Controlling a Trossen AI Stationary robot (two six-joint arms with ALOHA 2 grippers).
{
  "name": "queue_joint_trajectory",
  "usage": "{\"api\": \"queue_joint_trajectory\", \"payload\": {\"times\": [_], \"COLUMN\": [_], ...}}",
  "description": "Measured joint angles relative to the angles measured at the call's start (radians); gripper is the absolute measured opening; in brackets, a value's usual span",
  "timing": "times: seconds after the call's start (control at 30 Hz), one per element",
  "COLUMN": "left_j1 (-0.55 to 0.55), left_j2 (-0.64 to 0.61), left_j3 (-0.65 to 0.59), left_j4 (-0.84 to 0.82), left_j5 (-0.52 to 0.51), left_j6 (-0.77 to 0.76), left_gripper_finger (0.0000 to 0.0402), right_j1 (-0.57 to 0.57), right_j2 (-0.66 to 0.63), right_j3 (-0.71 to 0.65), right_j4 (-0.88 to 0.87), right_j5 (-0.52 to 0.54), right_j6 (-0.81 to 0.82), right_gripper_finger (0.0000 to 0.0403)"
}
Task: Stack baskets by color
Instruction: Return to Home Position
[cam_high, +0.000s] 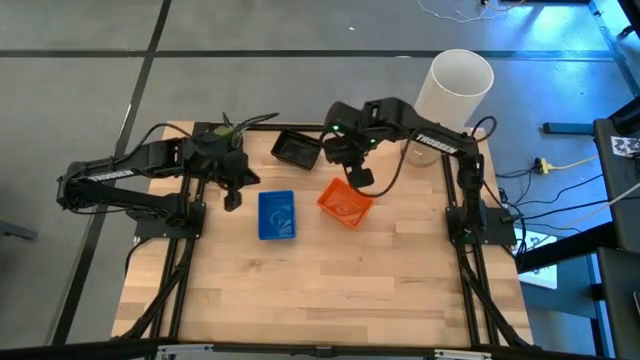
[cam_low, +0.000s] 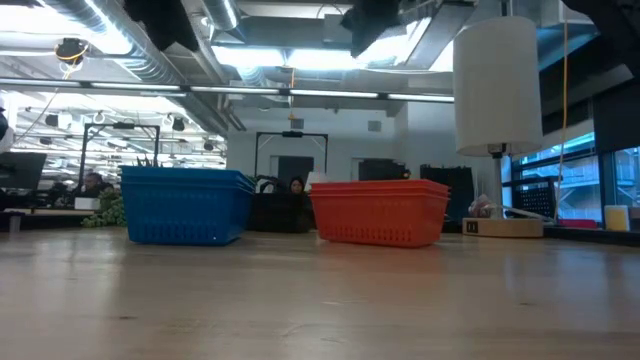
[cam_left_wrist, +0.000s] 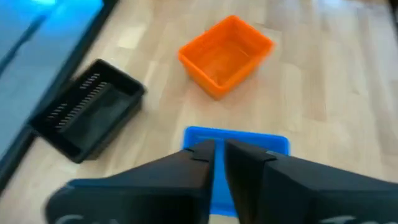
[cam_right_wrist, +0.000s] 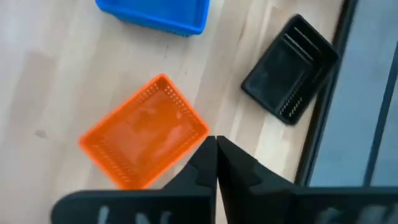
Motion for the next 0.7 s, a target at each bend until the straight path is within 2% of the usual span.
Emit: {"api": "queue_joint_trajectory", "payload": {"times": [0.07, 0.13, 0.3, 0.43, 0.53, 0.7], "left_j1": [-0.012, -0.028, -0.058, -0.071, -0.084, -0.097], "left_j2": [-0.025, -0.056, -0.175, -0.284, -0.340, -0.412], "left_j3": [0.000, 0.000, 0.000, 0.001, 0.001, 0.001], "left_j4": [-0.011, -0.015, -0.076, -0.084, -0.086, -0.095], "left_j5": [0.023, 0.024, -0.068, -0.094, -0.112, -0.128], "left_j6": [0.009, 0.013, -0.026, -0.061, -0.061, -0.054], "left_gripper_finger": [0.0009, 0.0005, 0.0001, 0.0000, 0.0000, 0.0000], "right_j1": [0.002, 0.008, 0.030, 0.051, 0.071, 0.096], "right_j2": [-0.003, -0.045, -0.152, -0.259, -0.337, -0.500], "right_j3": [0.044, 0.011, -0.001, -0.001, -0.005, -0.132], "right_j4": [-0.046, -0.050, -0.095, -0.094, -0.090, -0.053], "right_j5": [0.000, -0.004, -0.028, -0.078, -0.068, -0.024], "right_j6": [0.078, 0.131, 0.263, 0.319, 0.368, 0.383], "right_gripper_finger": [0.0008, 0.0004, 0.0002, 0.0001, 0.0001, 0.0001]}}
